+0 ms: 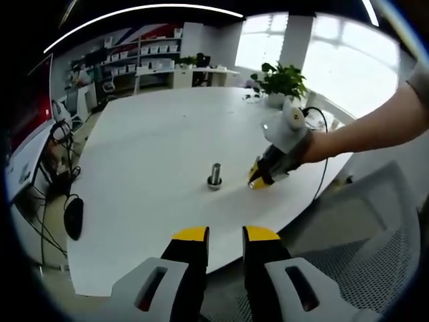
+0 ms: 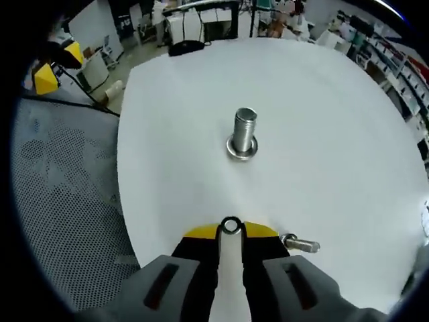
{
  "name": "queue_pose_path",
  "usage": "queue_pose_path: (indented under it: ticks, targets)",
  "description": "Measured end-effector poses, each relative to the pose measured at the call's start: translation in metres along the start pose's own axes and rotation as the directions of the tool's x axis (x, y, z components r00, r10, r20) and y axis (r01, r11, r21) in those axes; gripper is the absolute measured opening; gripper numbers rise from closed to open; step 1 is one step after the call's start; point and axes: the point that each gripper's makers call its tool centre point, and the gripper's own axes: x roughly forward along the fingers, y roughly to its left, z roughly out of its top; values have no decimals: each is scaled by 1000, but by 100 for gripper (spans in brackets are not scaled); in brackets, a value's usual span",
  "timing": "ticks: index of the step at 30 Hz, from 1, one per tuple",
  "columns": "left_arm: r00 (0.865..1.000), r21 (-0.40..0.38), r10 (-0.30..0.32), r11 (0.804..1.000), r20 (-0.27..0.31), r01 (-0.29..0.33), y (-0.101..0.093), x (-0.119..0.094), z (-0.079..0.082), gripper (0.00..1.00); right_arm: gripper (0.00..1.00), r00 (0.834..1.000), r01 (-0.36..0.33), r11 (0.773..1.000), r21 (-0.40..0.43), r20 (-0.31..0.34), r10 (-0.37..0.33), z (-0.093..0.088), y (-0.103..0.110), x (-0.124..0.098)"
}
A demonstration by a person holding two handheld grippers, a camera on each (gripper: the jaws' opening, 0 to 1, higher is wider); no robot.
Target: Place the washer onto the threaded stud by aligning its center hole with the stud, sliding it down to the base, and recovering from edge contact or off-axis alignment until the washer reaches the visible bottom stop.
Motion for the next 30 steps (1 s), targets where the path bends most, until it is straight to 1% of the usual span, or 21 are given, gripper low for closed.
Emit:
queue_pose_path:
  ticks: [2, 4, 6, 8, 11, 15, 18, 22, 24, 26, 30]
  targets:
    - [1000, -1, 0, 1000, 2, 0, 0, 0, 0, 17, 13, 1000, 7, 998, 62, 25, -9, -2, -4, -7]
    - [1000, -1, 0, 1000, 3, 0, 0, 0, 1, 17, 13, 999, 20, 998, 64, 25, -22, -7, -9, -11]
    - [1000, 1, 0, 1000, 2, 0, 0, 0, 1, 17, 13, 999, 35, 995, 89, 28, -37, -13, -15, -16]
    - [1000, 1, -1, 1000, 3, 1, 0, 0, 1, 17, 13, 998, 48, 993, 112, 34, -52, -15, -20, -21]
    - [1000, 1, -1, 1000, 4, 1, 0, 0, 1, 17, 14, 994, 74, 977, 201, 65, -89, -16, -28, -30]
    - [1000, 0, 1, 1000, 6, -1, 1, 0, 1, 17, 14, 990, 107, 975, 194, 74, -124, -15, -33, -39]
    - [1000, 1, 0, 1000, 4, 0, 1, 0, 1, 17, 14, 987, 115, 971, 211, 85, -136, -12, -36, -43]
    - [1000, -1, 3, 1000, 4, -3, 1, 0, 1, 17, 14, 983, 144, 966, 214, 78, -164, -12, -42, -51]
    - [1000, -1, 4, 1000, 5, -4, 1, 0, 1, 17, 14, 979, 164, 963, 215, 85, -186, -12, -45, -57]
    - [1000, -2, 5, 1000, 6, -5, 1, -1, 1, 17, 14, 977, 168, 962, 217, 94, -192, -11, -45, -60]
    - [1000, -3, 6, 1000, 7, -6, 2, -1, 1, 17, 14, 975, 184, 964, 190, 89, -204, -10, -48, -61]
